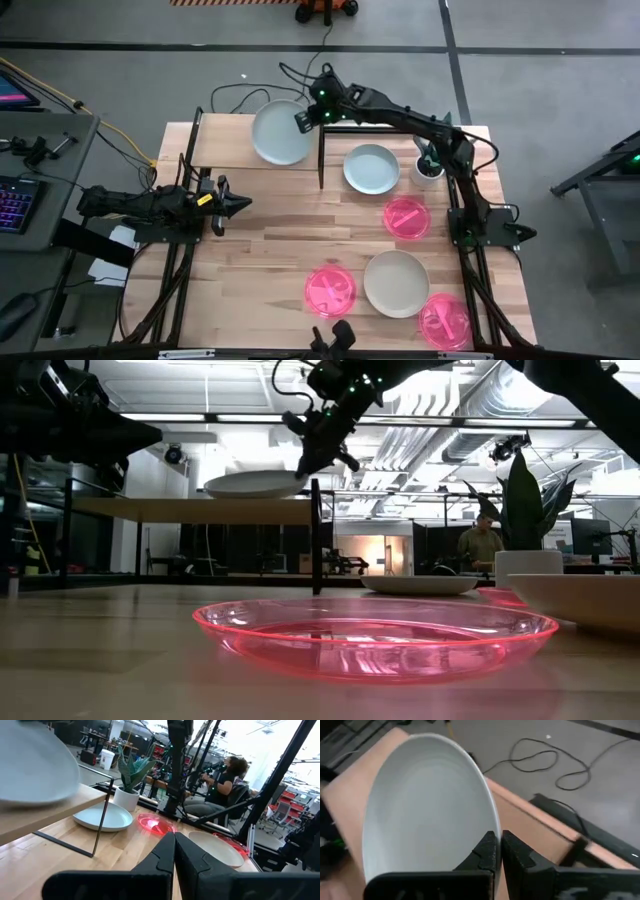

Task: Place and stack plates onto a shelf
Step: Put the bottom white plate on the shelf, then put the top center transparent pink plate on the shelf

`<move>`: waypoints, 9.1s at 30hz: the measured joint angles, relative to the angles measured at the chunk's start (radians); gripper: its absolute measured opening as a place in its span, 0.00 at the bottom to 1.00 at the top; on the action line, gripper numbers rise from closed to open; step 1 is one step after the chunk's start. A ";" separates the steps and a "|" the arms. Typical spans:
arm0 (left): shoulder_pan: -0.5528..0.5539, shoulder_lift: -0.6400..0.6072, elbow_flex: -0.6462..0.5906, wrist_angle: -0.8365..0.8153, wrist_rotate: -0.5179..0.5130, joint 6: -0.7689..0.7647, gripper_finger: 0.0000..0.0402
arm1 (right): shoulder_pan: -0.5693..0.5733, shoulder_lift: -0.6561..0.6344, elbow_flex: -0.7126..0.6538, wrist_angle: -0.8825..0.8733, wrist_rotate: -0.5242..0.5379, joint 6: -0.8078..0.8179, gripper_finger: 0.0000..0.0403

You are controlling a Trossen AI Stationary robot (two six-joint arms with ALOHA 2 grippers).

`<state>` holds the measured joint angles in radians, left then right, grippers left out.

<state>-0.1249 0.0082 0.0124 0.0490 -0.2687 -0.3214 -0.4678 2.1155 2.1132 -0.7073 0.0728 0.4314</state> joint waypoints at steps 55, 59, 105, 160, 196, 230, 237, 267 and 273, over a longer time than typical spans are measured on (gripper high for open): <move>0.000 0.000 0.000 0.000 0.000 0.000 0.00 | 0.133 0.006 -0.001 -0.009 -0.100 -0.263 0.02; 0.000 0.000 0.000 0.000 0.000 0.000 0.00 | 0.172 0.006 -0.001 -0.028 -0.102 -0.303 0.02; 0.000 0.000 0.000 0.001 -0.003 0.000 0.00 | 0.148 0.036 0.065 -0.159 0.137 -0.400 0.00; 0.000 0.000 0.000 0.002 -0.012 0.001 0.00 | 0.701 -0.856 -1.274 0.288 0.377 -0.024 0.04; 0.000 0.000 0.000 0.008 0.023 -0.008 0.00 | 0.727 -0.316 -1.222 -0.085 0.475 0.924 0.41; 0.000 0.000 0.000 0.008 0.023 -0.008 0.00 | 0.825 -0.310 -0.841 -0.347 0.499 0.637 0.00; 0.000 0.000 0.000 0.008 0.023 -0.008 0.00 | 0.826 -0.311 -0.924 -0.347 0.523 0.728 0.00; 0.000 0.000 0.000 0.008 -0.007 -0.008 0.00 | 0.711 -0.311 -1.200 -0.016 0.695 0.982 0.44; 0.000 0.000 0.000 0.008 -0.007 -0.009 0.00 | 0.688 -0.307 -1.200 0.027 0.679 0.982 0.40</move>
<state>-0.1246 0.0080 0.0120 0.0566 -0.2760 -0.3302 0.2198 1.8086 0.9131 -0.6806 0.7514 1.4139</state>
